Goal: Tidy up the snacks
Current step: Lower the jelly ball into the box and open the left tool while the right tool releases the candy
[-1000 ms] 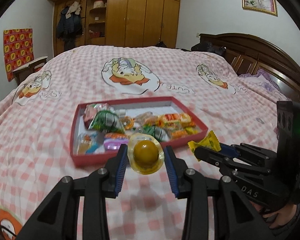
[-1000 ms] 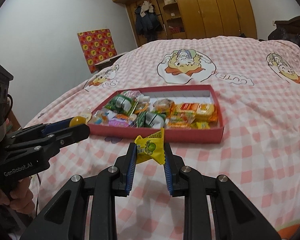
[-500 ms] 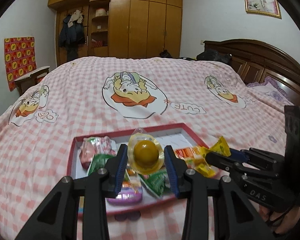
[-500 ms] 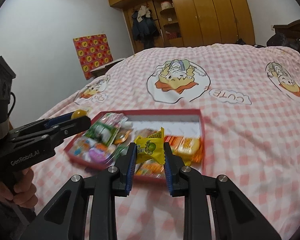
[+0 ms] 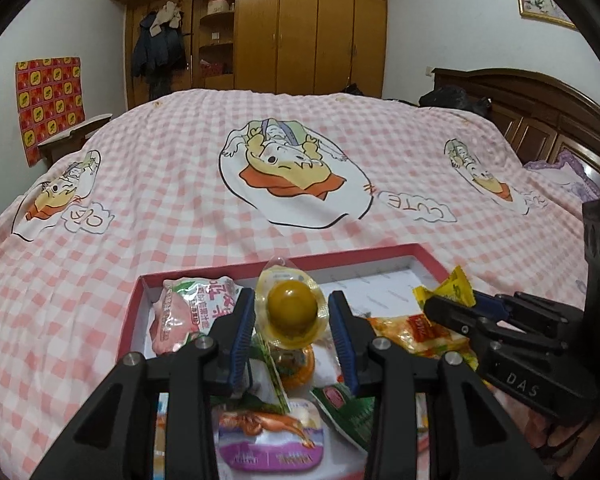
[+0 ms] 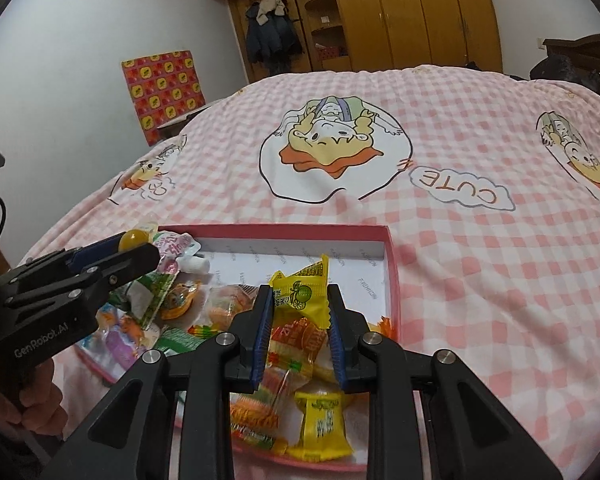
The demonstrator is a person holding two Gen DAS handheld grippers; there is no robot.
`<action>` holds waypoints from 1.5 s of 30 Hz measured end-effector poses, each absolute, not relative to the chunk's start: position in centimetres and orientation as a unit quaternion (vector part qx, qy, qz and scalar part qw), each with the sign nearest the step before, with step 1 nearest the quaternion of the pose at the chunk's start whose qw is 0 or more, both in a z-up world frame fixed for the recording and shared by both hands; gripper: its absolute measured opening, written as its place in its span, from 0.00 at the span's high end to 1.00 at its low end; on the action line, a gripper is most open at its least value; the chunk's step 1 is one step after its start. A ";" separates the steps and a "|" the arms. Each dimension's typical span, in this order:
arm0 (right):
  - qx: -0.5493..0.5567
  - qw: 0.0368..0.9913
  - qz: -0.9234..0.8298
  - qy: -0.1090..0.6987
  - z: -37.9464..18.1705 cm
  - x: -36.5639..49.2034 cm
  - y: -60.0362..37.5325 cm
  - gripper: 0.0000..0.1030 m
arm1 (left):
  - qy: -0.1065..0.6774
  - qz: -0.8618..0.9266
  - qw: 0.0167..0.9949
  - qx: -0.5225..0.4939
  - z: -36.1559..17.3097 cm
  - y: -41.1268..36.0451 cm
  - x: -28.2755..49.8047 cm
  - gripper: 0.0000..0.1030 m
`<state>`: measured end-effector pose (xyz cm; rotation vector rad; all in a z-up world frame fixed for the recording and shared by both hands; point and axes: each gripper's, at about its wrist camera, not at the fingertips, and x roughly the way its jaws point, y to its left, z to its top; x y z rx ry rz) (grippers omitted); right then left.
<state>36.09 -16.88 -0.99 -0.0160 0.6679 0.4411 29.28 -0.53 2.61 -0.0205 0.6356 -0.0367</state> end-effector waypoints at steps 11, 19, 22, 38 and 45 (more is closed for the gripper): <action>-0.002 0.924 0.209 0.319 -1.7 36.6 -16.9 0.32 | 0.319 -0.021 0.947 -0.001 1.9 -0.8 29.8 0.32; -0.003 0.925 0.213 0.316 -1.1 36.1 -16.5 0.25 | 0.305 -0.022 0.952 -0.002 2.8 -0.7 29.0 0.23; 0.000 0.926 0.212 0.314 -0.9 35.7 -16.5 0.23 | 0.306 -0.021 0.952 0.000 2.9 -0.7 28.8 0.23; -0.003 0.923 0.216 0.318 -1.5 35.4 -16.5 0.23 | 0.310 -0.012 0.951 0.001 2.6 -0.9 28.6 0.23; -0.002 0.923 0.220 0.316 -1.6 35.4 -16.5 0.23 | 0.310 -0.008 0.951 -0.001 2.6 -0.8 28.6 0.23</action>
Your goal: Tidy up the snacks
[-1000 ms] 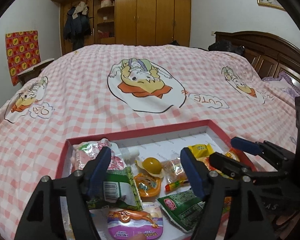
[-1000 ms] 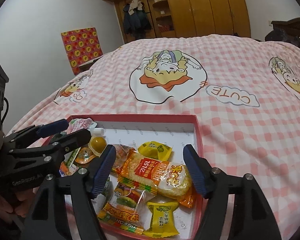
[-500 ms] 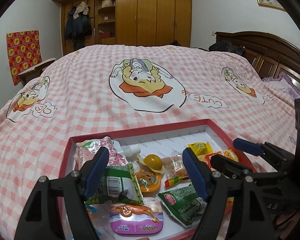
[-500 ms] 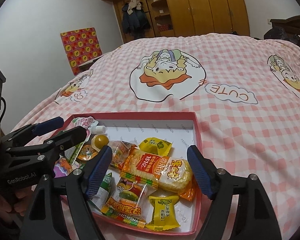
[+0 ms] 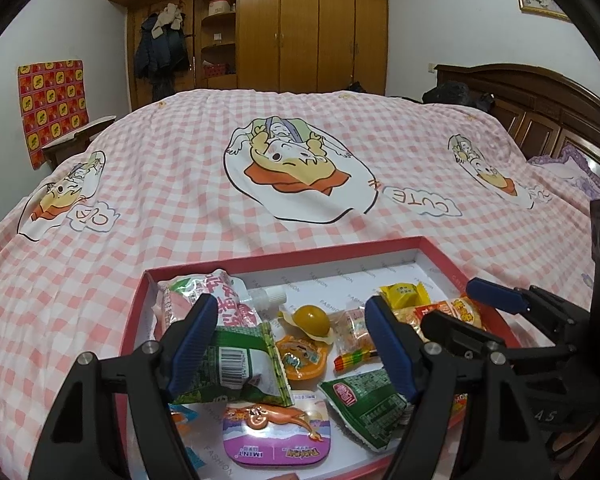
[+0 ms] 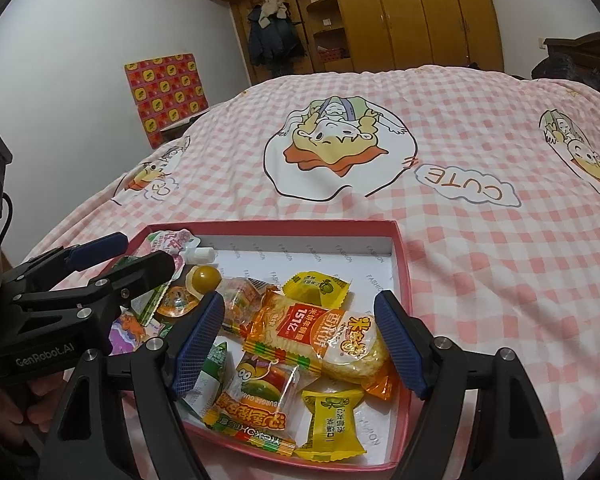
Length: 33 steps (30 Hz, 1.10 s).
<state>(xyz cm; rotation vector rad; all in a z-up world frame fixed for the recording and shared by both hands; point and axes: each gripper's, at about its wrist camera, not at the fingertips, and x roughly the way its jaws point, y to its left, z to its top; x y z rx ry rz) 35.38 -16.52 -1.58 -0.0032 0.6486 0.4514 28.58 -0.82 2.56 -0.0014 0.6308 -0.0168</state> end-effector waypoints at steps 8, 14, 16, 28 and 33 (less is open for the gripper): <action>0.008 0.921 0.227 0.316 -1.9 35.6 -16.8 0.23 | 0.309 -0.006 0.951 0.000 2.3 -0.8 28.4 0.23; 0.008 0.921 0.227 0.315 -2.0 35.6 -16.8 0.23 | 0.310 -0.009 0.951 -0.002 2.2 -0.7 28.4 0.23; 0.008 0.921 0.227 0.315 -2.0 35.6 -16.8 0.23 | 0.310 -0.007 0.951 0.000 2.2 -0.7 28.5 0.24; 0.010 0.920 0.229 0.318 -2.1 35.5 -16.9 0.23 | 0.310 -0.005 0.951 0.003 2.2 -0.9 28.4 0.24; 0.010 0.920 0.229 0.318 -2.1 35.5 -16.9 0.23 | 0.310 -0.005 0.951 0.004 2.2 -0.9 28.4 0.25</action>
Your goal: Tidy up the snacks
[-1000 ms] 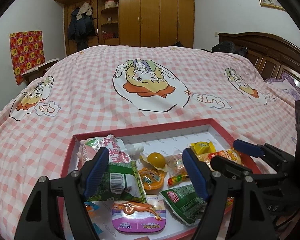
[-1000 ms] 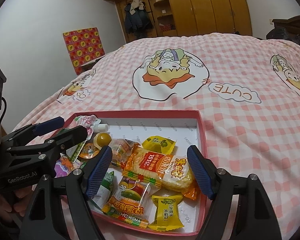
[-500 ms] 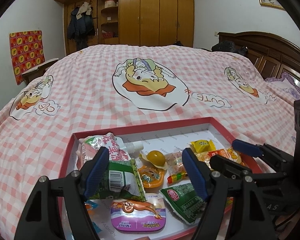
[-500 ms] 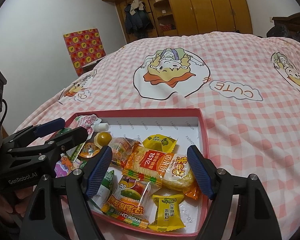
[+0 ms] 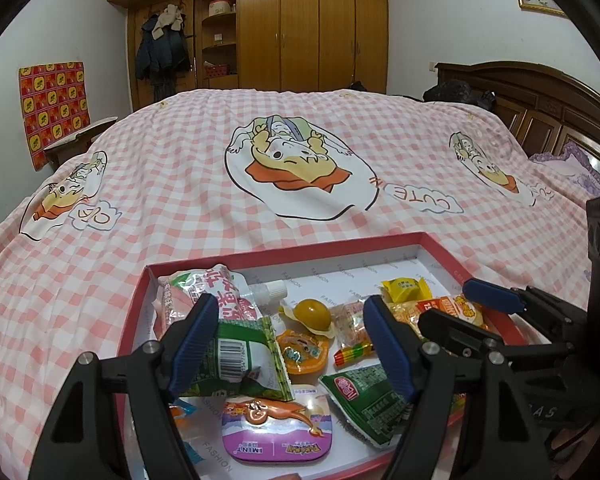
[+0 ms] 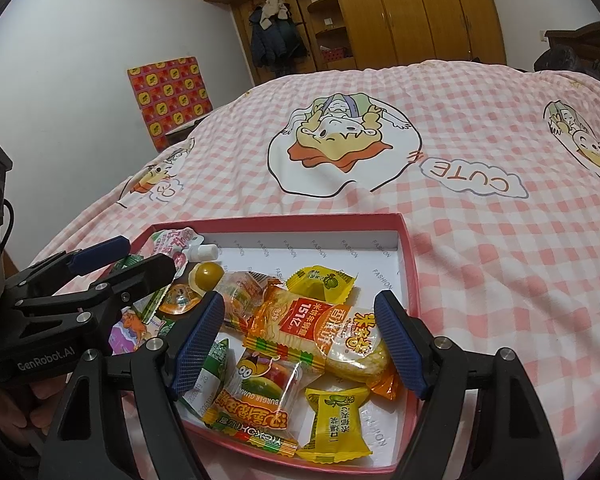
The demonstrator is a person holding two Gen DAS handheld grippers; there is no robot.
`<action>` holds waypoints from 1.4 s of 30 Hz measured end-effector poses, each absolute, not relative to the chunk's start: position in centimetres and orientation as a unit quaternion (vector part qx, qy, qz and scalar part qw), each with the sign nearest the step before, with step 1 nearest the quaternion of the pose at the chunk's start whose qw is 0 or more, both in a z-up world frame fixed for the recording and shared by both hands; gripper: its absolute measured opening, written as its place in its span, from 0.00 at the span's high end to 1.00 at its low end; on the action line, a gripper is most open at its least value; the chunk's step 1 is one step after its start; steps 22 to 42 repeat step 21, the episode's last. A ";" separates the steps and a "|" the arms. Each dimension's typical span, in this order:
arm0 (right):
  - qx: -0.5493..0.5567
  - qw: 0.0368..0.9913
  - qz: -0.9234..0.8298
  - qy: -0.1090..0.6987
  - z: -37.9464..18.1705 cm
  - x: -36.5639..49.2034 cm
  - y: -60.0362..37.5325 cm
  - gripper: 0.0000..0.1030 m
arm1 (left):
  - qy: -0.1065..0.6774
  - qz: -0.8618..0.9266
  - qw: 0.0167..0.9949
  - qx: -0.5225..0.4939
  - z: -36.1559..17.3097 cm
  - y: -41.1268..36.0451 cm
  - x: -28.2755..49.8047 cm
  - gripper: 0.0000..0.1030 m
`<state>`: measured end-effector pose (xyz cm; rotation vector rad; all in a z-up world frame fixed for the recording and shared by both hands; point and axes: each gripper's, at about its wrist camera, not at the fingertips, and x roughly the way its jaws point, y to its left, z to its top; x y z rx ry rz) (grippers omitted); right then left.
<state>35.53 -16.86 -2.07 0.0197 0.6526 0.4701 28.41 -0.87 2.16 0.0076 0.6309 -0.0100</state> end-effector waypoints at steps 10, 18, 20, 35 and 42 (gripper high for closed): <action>0.010 0.920 0.229 0.318 -2.1 35.5 -16.9 0.23 | 0.310 -0.004 0.951 0.003 2.2 -0.9 28.4 0.25; 0.010 0.920 0.229 0.318 -2.1 35.5 -16.8 0.23 | 0.310 -0.004 0.951 0.004 2.1 -0.9 28.3 0.25; 0.010 0.920 0.229 0.318 -2.1 35.5 -16.8 0.23 | 0.309 -0.004 0.951 0.005 2.1 -0.9 28.3 0.25; 0.010 0.920 0.229 0.318 -2.1 35.5 -16.8 0.23 | 0.309 -0.004 0.951 0.006 2.1 -0.8 28.2 0.24; 0.010 0.920 0.229 0.318 -2.1 35.5 -16.8 0.23 | 0.309 -0.004 0.951 0.006 2.1 -0.8 28.2 0.24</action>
